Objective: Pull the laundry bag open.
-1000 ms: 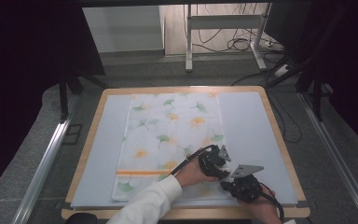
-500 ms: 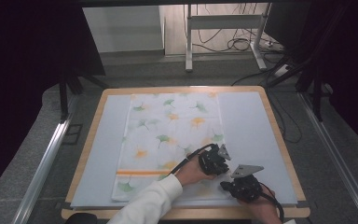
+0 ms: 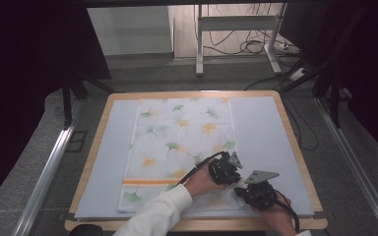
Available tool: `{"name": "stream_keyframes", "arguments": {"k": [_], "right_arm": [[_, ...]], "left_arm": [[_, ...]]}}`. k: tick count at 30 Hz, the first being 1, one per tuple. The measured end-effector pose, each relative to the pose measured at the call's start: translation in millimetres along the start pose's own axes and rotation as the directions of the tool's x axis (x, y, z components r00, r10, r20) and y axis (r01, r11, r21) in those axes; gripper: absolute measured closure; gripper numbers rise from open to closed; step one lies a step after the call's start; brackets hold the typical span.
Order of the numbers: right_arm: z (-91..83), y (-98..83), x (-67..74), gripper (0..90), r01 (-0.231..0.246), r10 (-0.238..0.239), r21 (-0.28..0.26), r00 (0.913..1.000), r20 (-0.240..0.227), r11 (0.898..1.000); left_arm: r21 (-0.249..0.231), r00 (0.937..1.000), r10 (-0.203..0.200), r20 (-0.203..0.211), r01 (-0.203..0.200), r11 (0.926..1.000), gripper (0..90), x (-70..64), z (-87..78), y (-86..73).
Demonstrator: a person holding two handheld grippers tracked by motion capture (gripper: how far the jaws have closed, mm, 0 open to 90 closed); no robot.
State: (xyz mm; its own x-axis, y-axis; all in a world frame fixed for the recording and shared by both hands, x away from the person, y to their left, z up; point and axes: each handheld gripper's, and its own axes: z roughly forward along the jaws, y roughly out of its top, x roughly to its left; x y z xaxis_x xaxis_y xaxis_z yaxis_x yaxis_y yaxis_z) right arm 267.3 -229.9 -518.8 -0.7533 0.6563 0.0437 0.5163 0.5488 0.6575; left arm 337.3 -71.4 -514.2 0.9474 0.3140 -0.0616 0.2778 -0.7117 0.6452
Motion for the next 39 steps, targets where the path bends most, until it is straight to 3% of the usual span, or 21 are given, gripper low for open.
{"name": "stream_keyframes", "arguments": {"k": [5,11,19,21,26,39], "right_arm": [[2.8,2.7,-10.3,89.3,-0.059,0.059,0.005,0.9982,0.009,0.998],[0.7,-0.3,-13.5,89.4,-0.090,0.090,0.002,0.9959,0.008,0.996],[0.9,-0.9,-15.3,89.5,-0.103,0.103,0.001,0.9947,0.001,0.995],[0.9,-1.0,-15.1,89.5,-0.104,0.104,0.000,0.9946,0.002,0.995],[0.9,-1.2,-15.4,89.6,-0.112,0.112,-0.001,0.9937,-0.002,0.994],[1.2,-1.2,-15.9,89.5,-0.108,0.108,-0.004,0.9941,-0.002,0.994]], "left_arm": [[0.011,0.9999,0.010,-0.011,-0.010,0.9999,85.3,-0.4,-1.0,-0.4],[0.007,1.0000,0.003,-0.009,-0.003,1.0000,85.5,0.4,-2.8,-3.4],[0.016,0.9999,0.000,-0.012,0.000,0.9999,85.5,0.4,-5.2,-6.3],[0.028,0.9996,0.016,-0.023,-0.015,0.9995,85.6,0.4,-6.7,-7.0],[0.023,0.9998,-0.005,-0.020,0.006,0.9997,85.5,3.3,-10.8,-12.6],[0.032,0.9995,-0.008,-0.029,0.009,0.9994,85.5,4.9,-19.5,-21.9]]}}
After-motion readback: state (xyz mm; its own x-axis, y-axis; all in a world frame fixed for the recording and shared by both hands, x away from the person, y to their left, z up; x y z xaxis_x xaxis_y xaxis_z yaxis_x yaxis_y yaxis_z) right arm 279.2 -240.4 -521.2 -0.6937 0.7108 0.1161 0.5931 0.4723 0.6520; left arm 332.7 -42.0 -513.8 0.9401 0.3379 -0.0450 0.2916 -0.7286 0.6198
